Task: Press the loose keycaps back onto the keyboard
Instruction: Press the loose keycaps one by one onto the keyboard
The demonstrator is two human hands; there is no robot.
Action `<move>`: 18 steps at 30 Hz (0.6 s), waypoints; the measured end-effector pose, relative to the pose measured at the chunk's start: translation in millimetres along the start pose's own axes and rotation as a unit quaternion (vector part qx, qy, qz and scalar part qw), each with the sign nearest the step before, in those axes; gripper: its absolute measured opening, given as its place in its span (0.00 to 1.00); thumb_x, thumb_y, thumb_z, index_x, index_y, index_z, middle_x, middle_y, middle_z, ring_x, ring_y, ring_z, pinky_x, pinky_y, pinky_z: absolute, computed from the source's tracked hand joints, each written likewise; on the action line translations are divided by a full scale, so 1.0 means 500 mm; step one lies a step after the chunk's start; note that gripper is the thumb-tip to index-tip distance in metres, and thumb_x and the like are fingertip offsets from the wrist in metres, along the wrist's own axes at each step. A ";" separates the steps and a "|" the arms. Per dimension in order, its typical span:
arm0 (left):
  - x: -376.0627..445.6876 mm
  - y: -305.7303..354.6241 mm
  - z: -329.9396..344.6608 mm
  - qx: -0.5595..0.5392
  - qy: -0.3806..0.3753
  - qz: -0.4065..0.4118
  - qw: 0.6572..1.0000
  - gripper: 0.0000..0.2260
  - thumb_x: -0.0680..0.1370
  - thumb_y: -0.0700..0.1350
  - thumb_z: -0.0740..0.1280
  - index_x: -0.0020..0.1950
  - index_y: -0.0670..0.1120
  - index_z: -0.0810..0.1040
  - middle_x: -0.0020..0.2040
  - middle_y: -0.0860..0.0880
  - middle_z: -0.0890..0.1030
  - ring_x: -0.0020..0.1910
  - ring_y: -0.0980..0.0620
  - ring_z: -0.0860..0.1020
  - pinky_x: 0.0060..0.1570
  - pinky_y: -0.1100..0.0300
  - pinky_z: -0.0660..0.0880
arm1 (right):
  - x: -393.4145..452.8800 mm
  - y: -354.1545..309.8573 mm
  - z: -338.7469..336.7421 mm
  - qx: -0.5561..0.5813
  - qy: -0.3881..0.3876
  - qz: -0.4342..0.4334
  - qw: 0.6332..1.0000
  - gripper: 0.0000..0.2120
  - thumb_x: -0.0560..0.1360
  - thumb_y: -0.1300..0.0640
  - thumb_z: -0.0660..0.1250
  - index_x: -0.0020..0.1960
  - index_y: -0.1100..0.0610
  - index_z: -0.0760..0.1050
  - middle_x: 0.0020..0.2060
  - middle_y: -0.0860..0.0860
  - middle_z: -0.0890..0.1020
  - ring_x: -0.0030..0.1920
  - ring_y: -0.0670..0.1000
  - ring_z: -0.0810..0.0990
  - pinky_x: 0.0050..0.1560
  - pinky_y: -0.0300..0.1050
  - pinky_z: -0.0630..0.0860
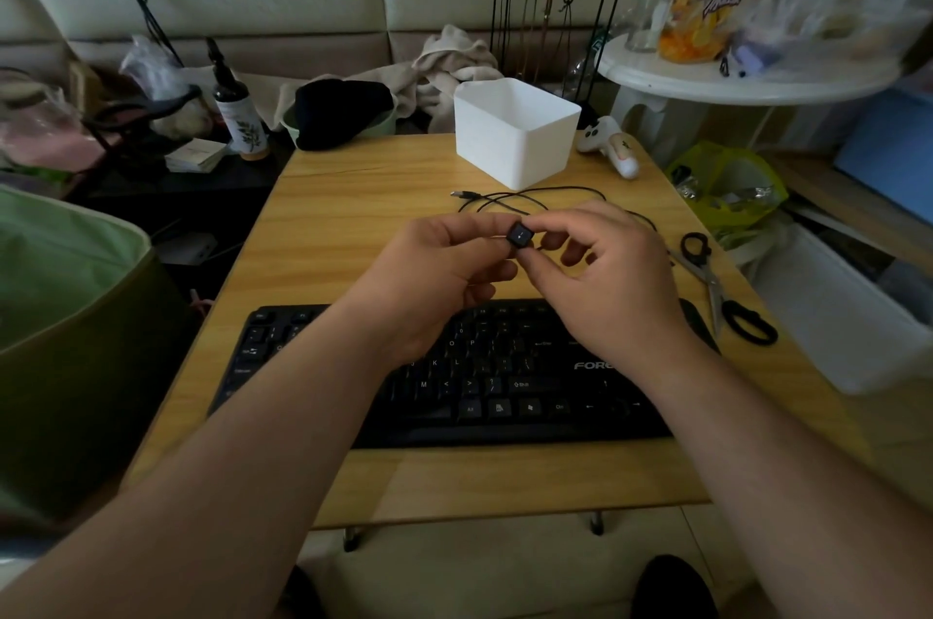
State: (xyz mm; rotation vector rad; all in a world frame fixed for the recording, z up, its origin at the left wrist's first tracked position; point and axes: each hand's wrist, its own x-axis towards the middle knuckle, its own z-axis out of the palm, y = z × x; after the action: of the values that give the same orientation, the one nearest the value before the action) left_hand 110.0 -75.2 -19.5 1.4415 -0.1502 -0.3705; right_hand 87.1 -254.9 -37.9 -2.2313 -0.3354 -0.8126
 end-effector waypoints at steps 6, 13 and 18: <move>-0.003 0.002 -0.004 -0.019 0.004 -0.009 1.000 0.09 0.83 0.39 0.66 0.59 0.44 0.85 0.49 0.47 0.86 0.44 0.54 0.82 0.43 0.61 0.77 | 0.000 -0.002 0.003 0.009 0.003 0.002 1.000 0.12 0.72 0.57 0.79 0.55 0.49 0.85 0.42 0.42 0.79 0.41 0.37 0.76 0.39 0.26 0.67; -0.004 0.000 0.001 -0.028 0.008 -0.015 0.999 0.09 0.83 0.39 0.67 0.61 0.43 0.84 0.49 0.46 0.84 0.45 0.53 0.80 0.46 0.59 0.77 | 0.002 -0.005 -0.005 0.013 -0.023 0.003 1.000 0.16 0.72 0.54 0.79 0.58 0.42 0.83 0.44 0.43 0.79 0.41 0.45 0.77 0.39 0.28 0.70; -0.001 -0.005 0.009 -0.017 -0.004 -0.026 1.000 0.06 0.83 0.43 0.68 0.54 0.45 0.86 0.43 0.49 0.83 0.42 0.55 0.78 0.45 0.59 0.76 | 0.003 -0.007 -0.012 0.030 -0.030 -0.015 0.999 0.15 0.72 0.57 0.79 0.56 0.44 0.85 0.46 0.45 0.80 0.41 0.47 0.77 0.40 0.29 0.70</move>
State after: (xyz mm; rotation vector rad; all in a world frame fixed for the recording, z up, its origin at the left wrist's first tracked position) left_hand 107.6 -79.6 -21.0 1.4126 -0.1135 -0.4191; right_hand 84.1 -256.8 -31.9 -2.2036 -0.4187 -0.7426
